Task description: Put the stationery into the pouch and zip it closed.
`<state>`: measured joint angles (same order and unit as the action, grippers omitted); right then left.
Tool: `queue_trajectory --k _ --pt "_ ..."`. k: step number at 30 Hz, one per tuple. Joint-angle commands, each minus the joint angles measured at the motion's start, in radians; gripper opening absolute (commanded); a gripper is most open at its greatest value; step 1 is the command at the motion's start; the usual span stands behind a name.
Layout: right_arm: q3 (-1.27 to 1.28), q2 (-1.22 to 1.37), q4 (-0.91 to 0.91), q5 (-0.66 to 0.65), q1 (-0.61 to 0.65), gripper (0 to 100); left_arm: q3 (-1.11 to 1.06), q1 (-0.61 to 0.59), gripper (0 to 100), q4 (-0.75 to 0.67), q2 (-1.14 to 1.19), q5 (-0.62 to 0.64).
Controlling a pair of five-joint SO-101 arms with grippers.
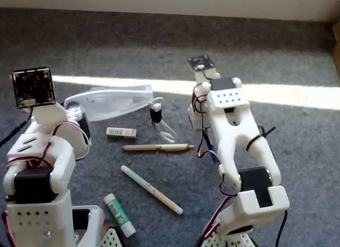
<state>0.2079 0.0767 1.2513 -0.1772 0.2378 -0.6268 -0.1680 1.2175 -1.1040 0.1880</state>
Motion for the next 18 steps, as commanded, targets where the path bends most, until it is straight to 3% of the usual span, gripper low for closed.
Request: queue_trajectory --k 1,11,18 --pt "0.064 -0.074 -0.077 -0.014 -0.022 0.5 0.082 0.012 1 0.011 0.117 0.012" --pt "0.16 -0.091 -0.15 -0.014 -0.019 1.8 0.099 0.012 1 0.06 0.154 0.012" --pt "0.157 -0.09 -0.151 -0.008 -0.016 18.1 0.093 0.01 1 0.064 0.154 0.011"
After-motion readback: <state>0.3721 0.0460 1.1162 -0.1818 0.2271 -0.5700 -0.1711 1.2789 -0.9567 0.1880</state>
